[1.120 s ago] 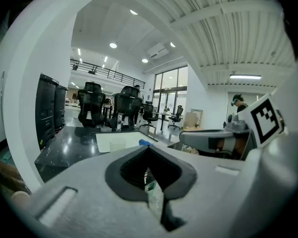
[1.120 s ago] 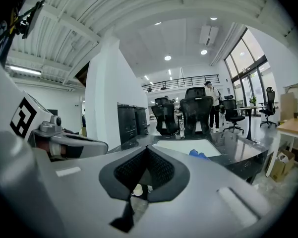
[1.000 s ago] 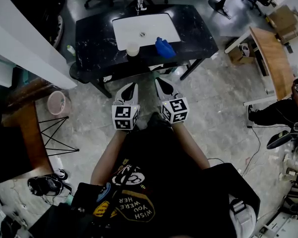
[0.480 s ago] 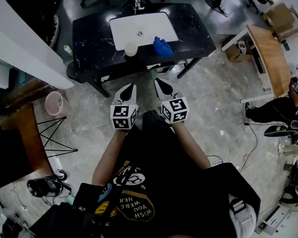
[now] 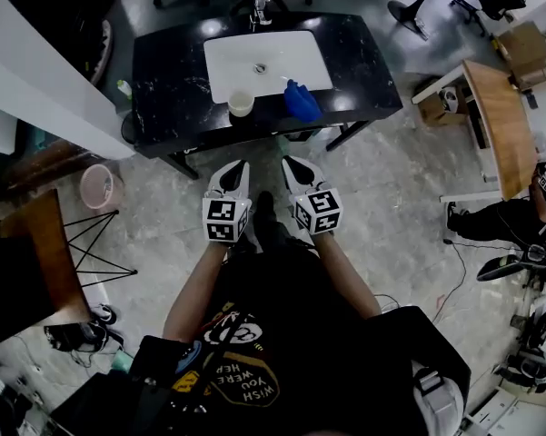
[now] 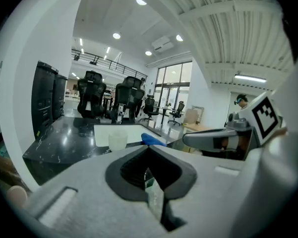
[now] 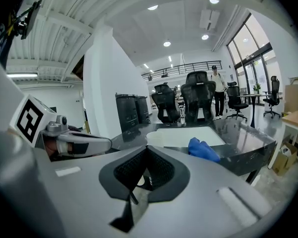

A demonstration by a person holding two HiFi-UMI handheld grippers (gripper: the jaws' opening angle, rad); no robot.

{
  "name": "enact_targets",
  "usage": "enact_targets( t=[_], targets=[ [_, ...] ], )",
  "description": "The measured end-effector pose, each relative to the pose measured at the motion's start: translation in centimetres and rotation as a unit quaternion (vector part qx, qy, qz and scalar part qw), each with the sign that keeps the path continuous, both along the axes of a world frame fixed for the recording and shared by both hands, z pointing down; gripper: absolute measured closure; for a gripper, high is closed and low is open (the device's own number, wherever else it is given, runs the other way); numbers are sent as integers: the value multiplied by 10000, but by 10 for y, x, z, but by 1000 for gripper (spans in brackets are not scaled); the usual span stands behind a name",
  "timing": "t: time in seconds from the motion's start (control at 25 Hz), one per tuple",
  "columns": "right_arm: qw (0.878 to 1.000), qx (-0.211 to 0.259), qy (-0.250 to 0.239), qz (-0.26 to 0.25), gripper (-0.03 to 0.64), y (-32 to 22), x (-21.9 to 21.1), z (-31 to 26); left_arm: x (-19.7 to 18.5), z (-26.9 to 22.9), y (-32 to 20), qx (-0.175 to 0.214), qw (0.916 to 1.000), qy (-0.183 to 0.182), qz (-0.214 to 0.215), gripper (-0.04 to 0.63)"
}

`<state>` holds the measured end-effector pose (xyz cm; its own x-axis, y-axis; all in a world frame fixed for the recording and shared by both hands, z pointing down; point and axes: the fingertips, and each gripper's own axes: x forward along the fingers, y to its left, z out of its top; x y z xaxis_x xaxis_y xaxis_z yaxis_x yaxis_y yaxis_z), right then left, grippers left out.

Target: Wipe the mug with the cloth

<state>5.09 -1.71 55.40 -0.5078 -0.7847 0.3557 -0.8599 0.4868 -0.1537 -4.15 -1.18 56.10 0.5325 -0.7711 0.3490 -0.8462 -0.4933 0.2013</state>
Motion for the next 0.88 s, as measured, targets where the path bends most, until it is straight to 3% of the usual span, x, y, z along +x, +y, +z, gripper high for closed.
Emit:
enact_targets(
  t=[0.12,0.36,0.68,0.88],
  targets=[
    [9999,-44,16,-151,615,-21,0,8,6,11,-17,157,9998,-102,37,594],
    [9979,-10,184,-629,615,-66,0,25,16,32,-51,-153,9998,-151,18,594],
    [9977,-140,555,-374,615,-145,49,67,-2,55,-103,-420,9971,-296,-566,595],
    [9959,-385,815,-95,614,-195,83,86,-10,60,-125,-393,9949,-439,-813,594]
  ],
)
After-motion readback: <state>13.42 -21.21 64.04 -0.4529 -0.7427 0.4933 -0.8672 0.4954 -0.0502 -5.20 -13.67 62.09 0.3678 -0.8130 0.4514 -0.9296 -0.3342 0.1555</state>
